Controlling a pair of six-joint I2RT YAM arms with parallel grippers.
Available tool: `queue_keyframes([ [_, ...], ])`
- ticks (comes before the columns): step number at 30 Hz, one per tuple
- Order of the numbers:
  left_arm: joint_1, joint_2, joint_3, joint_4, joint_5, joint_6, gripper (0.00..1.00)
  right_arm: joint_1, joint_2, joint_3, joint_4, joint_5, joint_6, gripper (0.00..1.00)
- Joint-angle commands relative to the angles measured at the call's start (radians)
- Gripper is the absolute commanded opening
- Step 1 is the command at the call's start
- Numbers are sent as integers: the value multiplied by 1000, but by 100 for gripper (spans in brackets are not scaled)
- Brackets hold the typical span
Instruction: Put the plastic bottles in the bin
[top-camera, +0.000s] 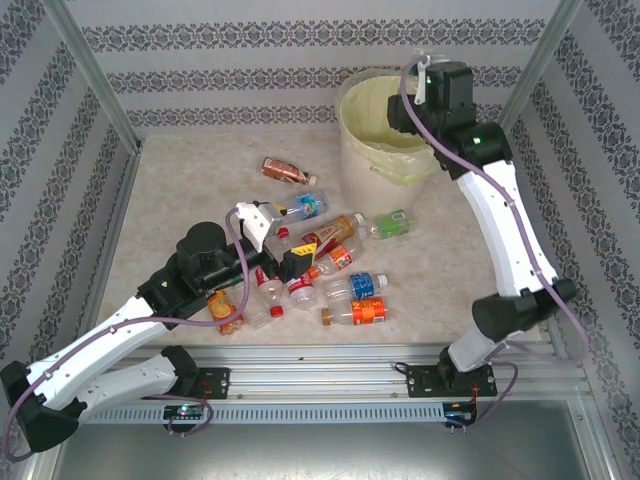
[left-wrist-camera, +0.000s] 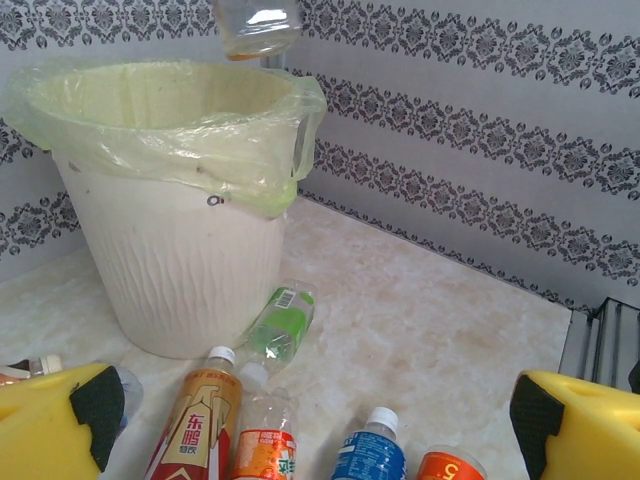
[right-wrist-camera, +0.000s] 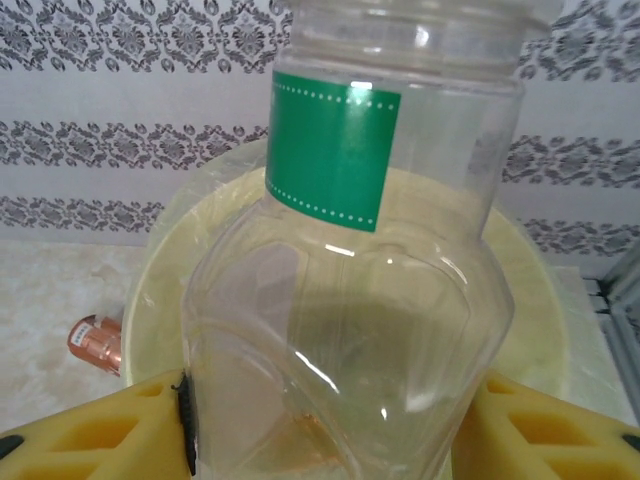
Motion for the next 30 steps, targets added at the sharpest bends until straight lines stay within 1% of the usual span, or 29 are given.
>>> queue_keyframes([
  [1, 13, -15, -13, 44, -26, 10, 100, -31, 92, 116, -94, -96, -9, 59],
  [7, 16, -16, -18, 46, -69, 14, 100, -73, 266, 308, -217, -168, 14, 59],
  [11, 20, -25, -29, 65, -103, 10, 100, -82, 342, 378, -276, -175, 17, 59],
  [17, 21, -46, -49, 95, -135, 11, 100, -93, 405, 387, -314, -192, 24, 60],
  [23, 21, -66, -70, 126, -149, 10, 100, -94, 421, 342, -305, -202, 23, 62],
  [25, 22, -67, -70, 127, -149, 12, 100, -95, 420, 333, -299, -206, 28, 64],
  [30, 22, -64, -70, 126, -141, 14, 100, -95, 416, 360, -304, -215, 39, 78],
])
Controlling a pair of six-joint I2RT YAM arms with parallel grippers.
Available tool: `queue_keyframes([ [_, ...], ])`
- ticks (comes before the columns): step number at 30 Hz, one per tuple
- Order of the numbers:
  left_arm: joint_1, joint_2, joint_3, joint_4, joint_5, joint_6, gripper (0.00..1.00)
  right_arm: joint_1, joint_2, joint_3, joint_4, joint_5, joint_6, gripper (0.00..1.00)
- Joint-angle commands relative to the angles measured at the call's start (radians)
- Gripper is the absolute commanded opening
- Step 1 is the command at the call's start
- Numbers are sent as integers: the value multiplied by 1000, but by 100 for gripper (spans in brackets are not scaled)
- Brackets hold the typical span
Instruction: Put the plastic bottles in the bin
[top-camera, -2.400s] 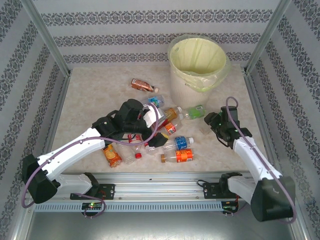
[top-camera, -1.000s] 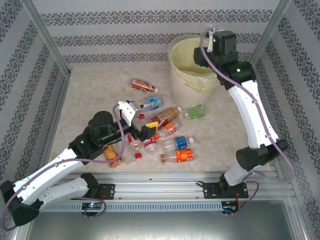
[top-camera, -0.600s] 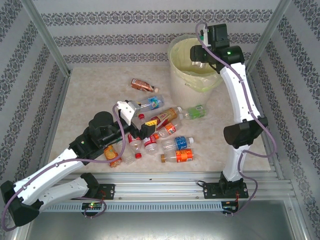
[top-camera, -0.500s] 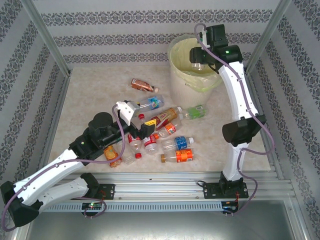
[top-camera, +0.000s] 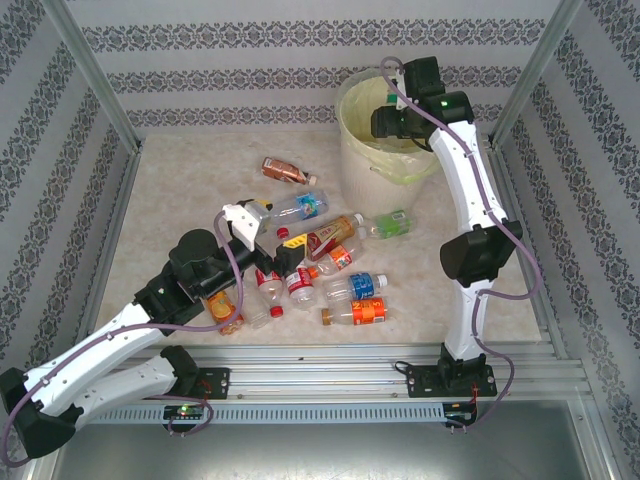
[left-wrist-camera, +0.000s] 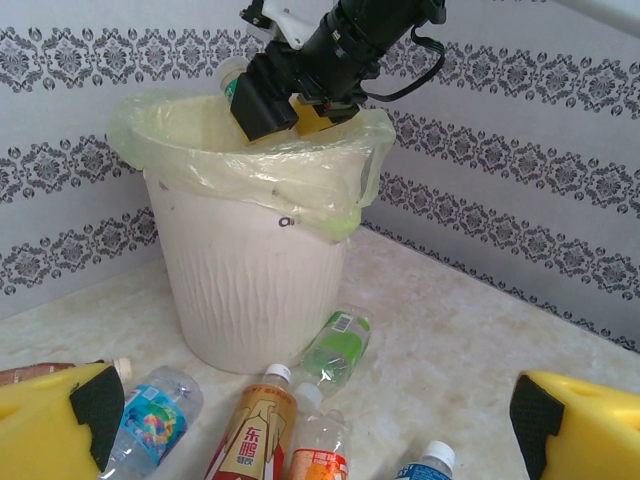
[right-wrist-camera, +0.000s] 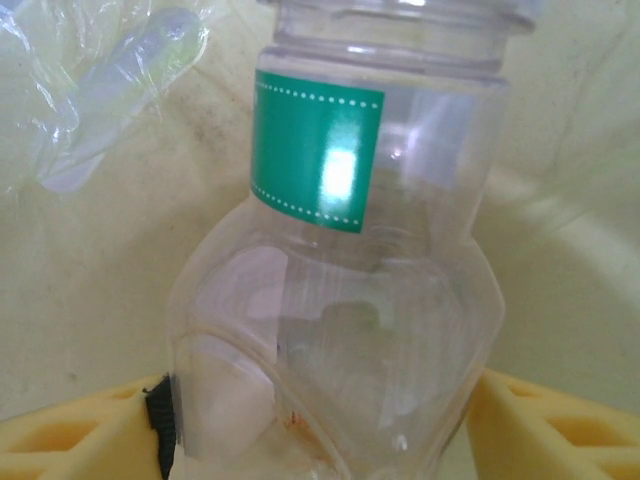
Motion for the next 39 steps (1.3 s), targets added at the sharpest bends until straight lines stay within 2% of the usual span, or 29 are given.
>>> queue_keyframes([
  [1, 15, -11, -8, 50, -5, 16, 100, -10, -2, 30, -13, -17, 17, 81],
  [8, 15, -2, -2, 42, 11, 25, 100, -11, -52, 75, -18, -10, 29, 87],
  [13, 15, 17, 21, -7, 58, 68, 100, -7, -141, 18, 14, -15, 31, 87],
  [19, 15, 43, 50, -64, 108, 103, 100, -5, -327, -180, 97, -27, 36, 87],
  [26, 14, 91, 103, -169, 213, 164, 100, -18, -595, -502, 187, -21, 145, 88],
  [30, 14, 118, 118, -206, 221, 187, 100, -26, -731, -688, 228, -104, 200, 87],
  [35, 12, 200, 212, -376, 274, 246, 100, -6, -880, -893, 232, -168, 248, 87],
  [39, 11, 232, 255, -471, 298, 290, 100, 63, -978, -1030, 201, -184, 256, 87],
])
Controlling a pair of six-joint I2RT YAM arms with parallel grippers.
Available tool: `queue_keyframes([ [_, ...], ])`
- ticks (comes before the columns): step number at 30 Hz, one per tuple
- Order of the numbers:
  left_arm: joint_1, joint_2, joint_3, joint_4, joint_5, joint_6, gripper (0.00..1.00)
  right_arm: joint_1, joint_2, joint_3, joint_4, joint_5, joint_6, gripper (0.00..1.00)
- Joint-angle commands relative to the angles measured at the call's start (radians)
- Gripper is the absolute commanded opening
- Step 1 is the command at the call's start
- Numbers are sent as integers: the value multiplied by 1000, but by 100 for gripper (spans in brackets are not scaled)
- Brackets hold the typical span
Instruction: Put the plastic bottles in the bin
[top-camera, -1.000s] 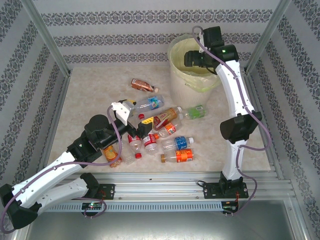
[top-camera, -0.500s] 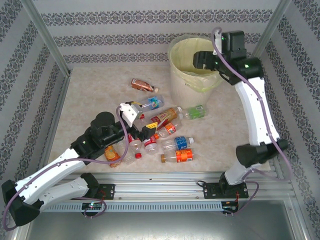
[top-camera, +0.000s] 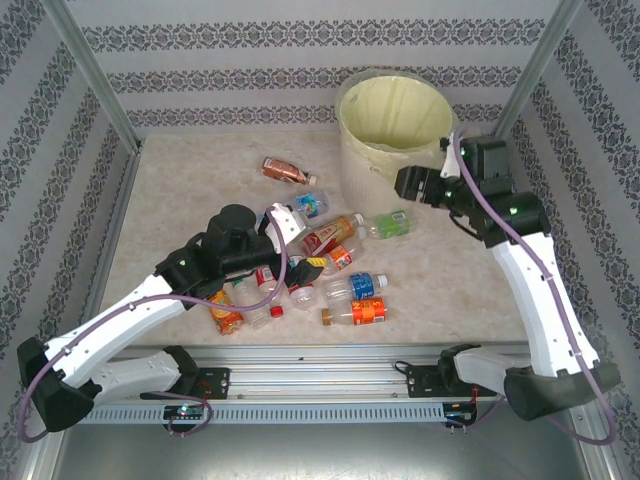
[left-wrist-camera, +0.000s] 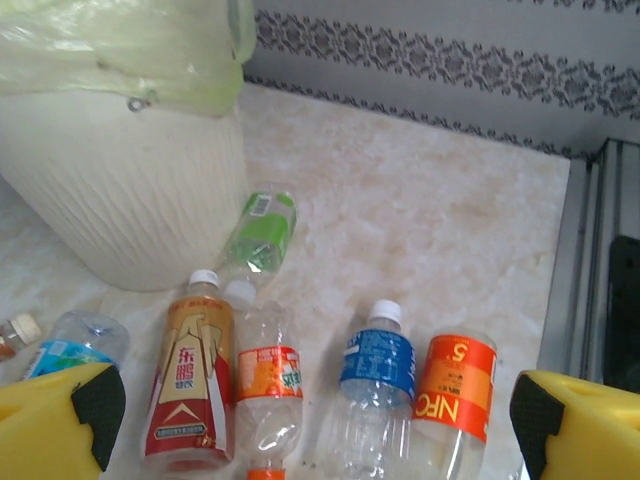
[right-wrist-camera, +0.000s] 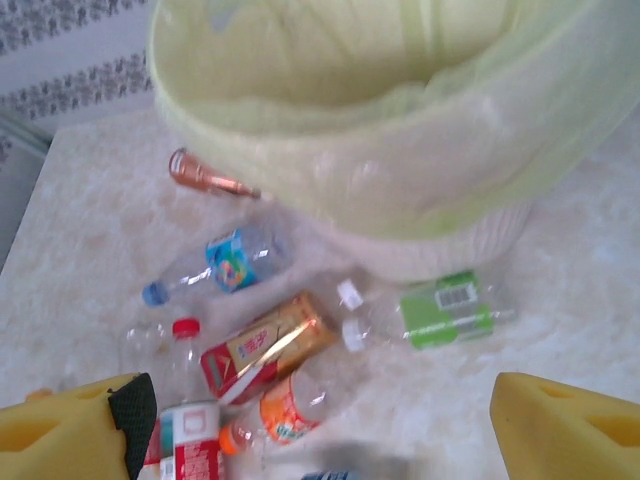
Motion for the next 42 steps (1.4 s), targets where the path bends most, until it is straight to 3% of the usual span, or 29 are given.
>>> queue_keyframes([
  [1, 5, 3, 44, -154, 63, 82, 100, 64, -80, -97, -20, -38, 51, 87],
  [7, -19, 20, 102, -296, 111, 123, 100, 167, -186, -275, -93, 47, 225, 88],
  [15, -28, 7, 64, -269, 79, 121, 100, 246, -271, -406, -214, 112, 539, 91],
  [20, -32, 19, 47, -242, 106, 101, 100, 311, -320, -532, -134, 83, 748, 92],
  [27, -37, 28, 46, -237, 117, 93, 100, 466, -362, -724, 25, 156, 1033, 91],
  [42, -37, 39, 36, -217, 119, 73, 100, 587, -334, -934, 270, 194, 1239, 90],
])
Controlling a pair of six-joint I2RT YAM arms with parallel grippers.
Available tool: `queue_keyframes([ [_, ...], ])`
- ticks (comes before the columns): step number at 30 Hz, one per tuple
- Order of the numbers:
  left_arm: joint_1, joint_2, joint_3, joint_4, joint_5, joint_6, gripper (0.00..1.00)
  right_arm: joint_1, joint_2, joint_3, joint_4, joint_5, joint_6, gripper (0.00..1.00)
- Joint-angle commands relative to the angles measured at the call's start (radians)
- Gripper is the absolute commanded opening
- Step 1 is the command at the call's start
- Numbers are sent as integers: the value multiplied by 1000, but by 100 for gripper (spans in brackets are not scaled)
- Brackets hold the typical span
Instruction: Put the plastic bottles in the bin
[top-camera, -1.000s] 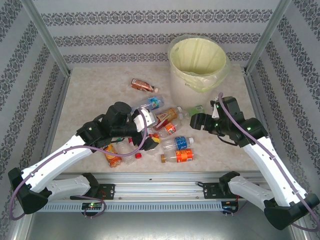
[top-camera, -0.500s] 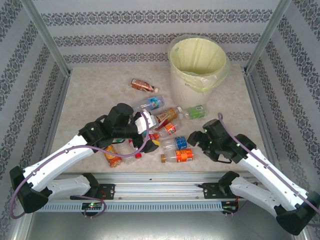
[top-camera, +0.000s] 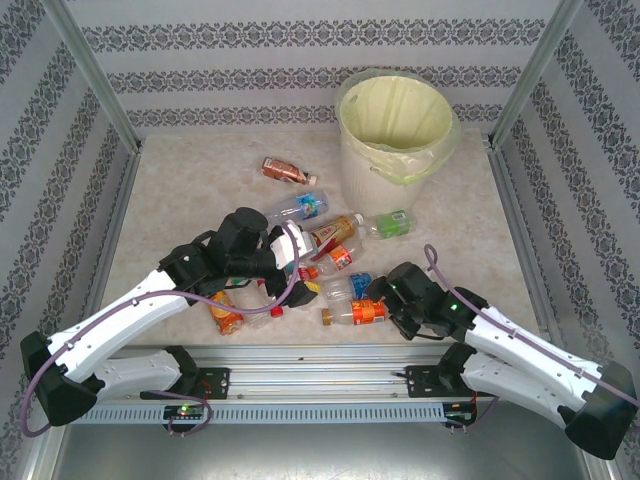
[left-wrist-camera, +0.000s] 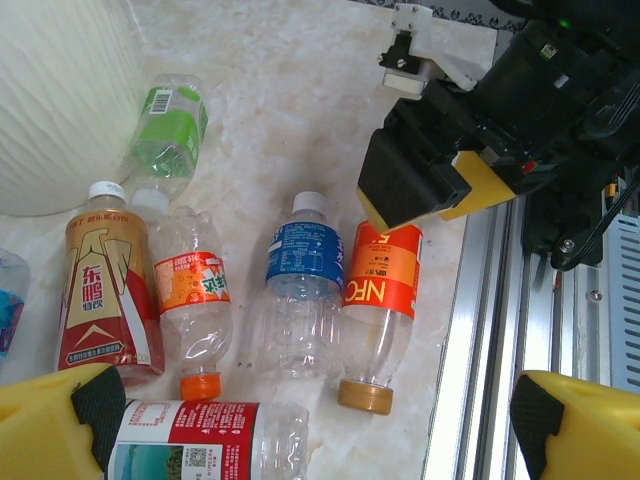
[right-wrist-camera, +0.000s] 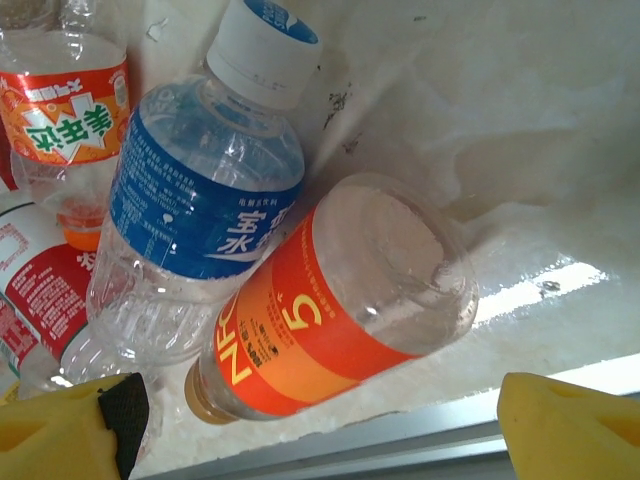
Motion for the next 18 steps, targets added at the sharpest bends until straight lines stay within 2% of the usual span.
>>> queue_keyframes([
  [1, -14, 8, -9, 28, 20, -16, 100, 26, 23, -39, 97, 40, 67, 90],
  [6, -14, 16, -11, 31, 17, -18, 100, 54, 56, -83, 193, 53, 121, 89],
  [18, -14, 26, -10, 31, 35, -22, 100, 81, 96, -154, 299, 86, 194, 79],
])
